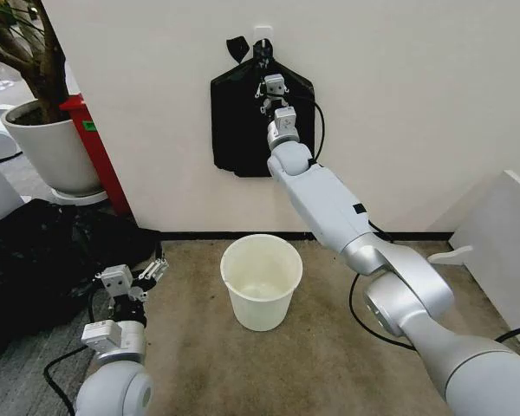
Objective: Place the garbage bag over the trash bin.
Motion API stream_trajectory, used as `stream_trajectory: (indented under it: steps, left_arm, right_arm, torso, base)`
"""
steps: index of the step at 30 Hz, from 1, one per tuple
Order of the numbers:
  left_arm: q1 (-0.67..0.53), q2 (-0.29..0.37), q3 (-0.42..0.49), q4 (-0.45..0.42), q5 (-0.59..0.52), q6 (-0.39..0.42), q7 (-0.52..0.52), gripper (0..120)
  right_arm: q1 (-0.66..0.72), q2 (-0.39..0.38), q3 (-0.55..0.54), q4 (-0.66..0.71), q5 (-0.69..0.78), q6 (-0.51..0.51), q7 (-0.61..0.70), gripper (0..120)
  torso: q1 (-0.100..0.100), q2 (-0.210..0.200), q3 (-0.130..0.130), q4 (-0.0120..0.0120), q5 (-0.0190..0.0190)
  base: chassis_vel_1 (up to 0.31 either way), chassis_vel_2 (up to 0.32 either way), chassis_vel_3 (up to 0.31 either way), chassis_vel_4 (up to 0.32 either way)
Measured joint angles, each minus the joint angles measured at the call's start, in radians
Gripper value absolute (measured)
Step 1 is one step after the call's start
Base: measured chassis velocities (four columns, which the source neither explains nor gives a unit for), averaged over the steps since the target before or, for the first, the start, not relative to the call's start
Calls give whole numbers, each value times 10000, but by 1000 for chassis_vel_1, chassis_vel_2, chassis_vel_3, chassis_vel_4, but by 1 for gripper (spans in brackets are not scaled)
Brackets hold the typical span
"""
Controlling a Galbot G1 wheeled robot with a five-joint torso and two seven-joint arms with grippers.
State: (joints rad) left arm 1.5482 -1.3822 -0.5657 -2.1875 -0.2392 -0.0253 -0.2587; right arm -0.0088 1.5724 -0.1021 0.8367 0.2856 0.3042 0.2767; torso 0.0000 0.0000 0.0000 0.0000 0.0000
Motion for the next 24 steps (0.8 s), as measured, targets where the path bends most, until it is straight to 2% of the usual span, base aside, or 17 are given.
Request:
stream_trajectory:
  steps: [8, 12, 24]
  left_arm:
    - [16, 88, -55, -29, -12, -17, -56, 100]
    - [23, 152, -69, -29, -42, -58, -123, 100]
    - [53, 427, -144, -86, -236, -86, -219, 100]
  right_arm:
    - [-590, -369, -304, 955, 700, 349, -252, 0]
    - [-1245, -730, -800, 2270, 1568, 414, -330, 0]
    - [-2513, -1364, -1225, 3644, 1578, 792, -526, 0]
  torso:
    - [0, 0, -1, -2, 0]
    - [0, 0, -1, -1, 1]
    - [0, 0, -1, 0, 0]
  base:
    - [0, 0, 0, 0]
    - [0, 0, 0, 0]
    - [0, 0, 0, 0]
